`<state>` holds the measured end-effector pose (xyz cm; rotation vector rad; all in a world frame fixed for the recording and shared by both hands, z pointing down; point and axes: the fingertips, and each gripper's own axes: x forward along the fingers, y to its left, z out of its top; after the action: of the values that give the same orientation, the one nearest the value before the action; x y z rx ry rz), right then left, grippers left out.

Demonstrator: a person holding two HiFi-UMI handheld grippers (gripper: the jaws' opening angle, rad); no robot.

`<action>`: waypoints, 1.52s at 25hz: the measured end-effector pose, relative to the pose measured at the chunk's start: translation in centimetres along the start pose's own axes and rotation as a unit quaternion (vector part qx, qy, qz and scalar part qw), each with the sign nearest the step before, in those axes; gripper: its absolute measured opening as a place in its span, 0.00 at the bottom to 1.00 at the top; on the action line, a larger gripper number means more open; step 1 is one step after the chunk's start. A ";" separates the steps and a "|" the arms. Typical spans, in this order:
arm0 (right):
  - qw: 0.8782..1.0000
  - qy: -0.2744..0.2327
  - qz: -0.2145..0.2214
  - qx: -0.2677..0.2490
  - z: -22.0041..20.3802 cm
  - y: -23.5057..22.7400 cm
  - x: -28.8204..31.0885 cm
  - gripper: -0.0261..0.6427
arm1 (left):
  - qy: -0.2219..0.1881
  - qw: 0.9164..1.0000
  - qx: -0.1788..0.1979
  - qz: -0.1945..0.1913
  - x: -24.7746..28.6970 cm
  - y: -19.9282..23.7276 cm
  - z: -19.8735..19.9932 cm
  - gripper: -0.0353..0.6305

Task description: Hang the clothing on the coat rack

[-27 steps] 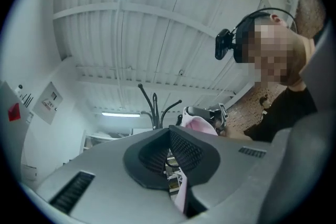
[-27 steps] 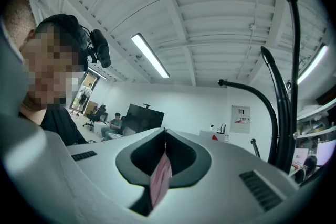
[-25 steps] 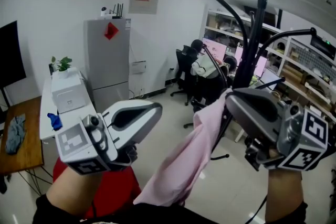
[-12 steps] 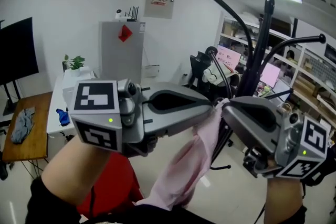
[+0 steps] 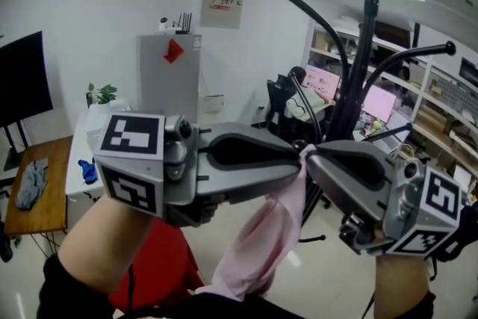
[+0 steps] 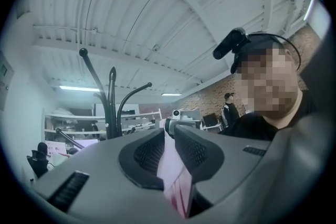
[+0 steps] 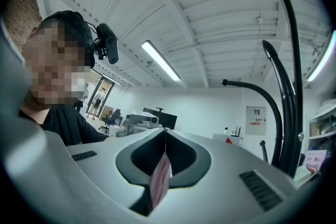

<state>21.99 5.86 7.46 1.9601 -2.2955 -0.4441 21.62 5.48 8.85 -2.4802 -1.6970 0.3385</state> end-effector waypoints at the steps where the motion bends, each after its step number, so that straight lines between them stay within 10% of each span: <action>1: 1.000 0.001 -0.001 0.002 0.0 0.1 0.0 0.04 | 0.004 1.000 0.003 0.004 0.0 0.0 0.0 0.14; 11: 1.000 0.004 -0.001 0.012 -0.3 0.9 0.8 0.04 | 0.041 0.995 0.050 0.072 -1.1 0.8 -0.4 0.18; 31: 1.000 0.019 0.021 -0.011 -0.5 3.2 1.4 0.04 | 0.067 0.995 0.059 0.037 -1.4 -1.7 -1.0 0.32; 38: 0.999 0.023 0.020 -0.012 -0.9 3.0 1.0 0.04 | 0.052 0.997 0.053 0.033 -1.3 -1.6 -0.6 0.10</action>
<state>19.20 5.12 9.03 1.8900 -2.2871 -0.4165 19.83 4.85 10.00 -2.4367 -1.5207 0.2916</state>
